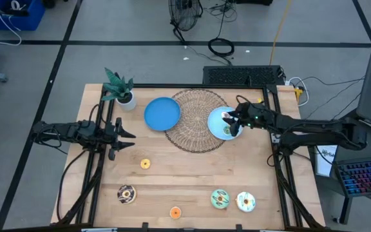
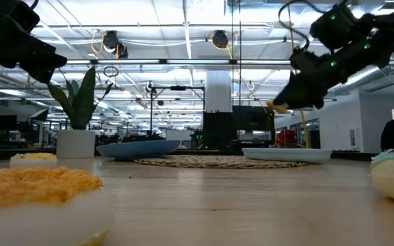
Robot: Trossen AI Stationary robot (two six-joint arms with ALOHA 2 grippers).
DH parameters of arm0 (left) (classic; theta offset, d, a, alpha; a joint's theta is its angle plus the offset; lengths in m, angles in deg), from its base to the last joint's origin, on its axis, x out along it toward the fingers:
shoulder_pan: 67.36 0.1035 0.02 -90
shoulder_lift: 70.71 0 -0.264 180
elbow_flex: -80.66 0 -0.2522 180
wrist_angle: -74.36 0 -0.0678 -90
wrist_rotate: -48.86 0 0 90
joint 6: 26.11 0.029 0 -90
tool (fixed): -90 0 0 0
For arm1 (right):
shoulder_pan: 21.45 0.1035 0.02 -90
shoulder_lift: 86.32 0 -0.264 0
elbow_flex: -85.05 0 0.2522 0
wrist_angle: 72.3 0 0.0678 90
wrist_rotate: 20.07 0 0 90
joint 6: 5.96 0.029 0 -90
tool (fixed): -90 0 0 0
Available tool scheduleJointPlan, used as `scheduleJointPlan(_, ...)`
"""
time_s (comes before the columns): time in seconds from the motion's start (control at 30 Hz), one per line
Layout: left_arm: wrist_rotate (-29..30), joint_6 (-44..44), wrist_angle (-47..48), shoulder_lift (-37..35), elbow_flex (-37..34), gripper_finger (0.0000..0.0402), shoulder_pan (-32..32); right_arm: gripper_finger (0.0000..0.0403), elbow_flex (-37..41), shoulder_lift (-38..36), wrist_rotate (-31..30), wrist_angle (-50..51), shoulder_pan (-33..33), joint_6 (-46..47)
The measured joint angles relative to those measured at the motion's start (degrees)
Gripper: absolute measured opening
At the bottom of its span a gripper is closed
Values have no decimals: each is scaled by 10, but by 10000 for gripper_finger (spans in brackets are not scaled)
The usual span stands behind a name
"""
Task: Pick & Place donuts
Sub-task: Put the small white donut on the light blue plate
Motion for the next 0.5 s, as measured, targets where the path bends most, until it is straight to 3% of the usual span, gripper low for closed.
scheduleJointPlan(0.5,0,0,0,0,0,150,0,167,-24,167,-6,19,-53,17)
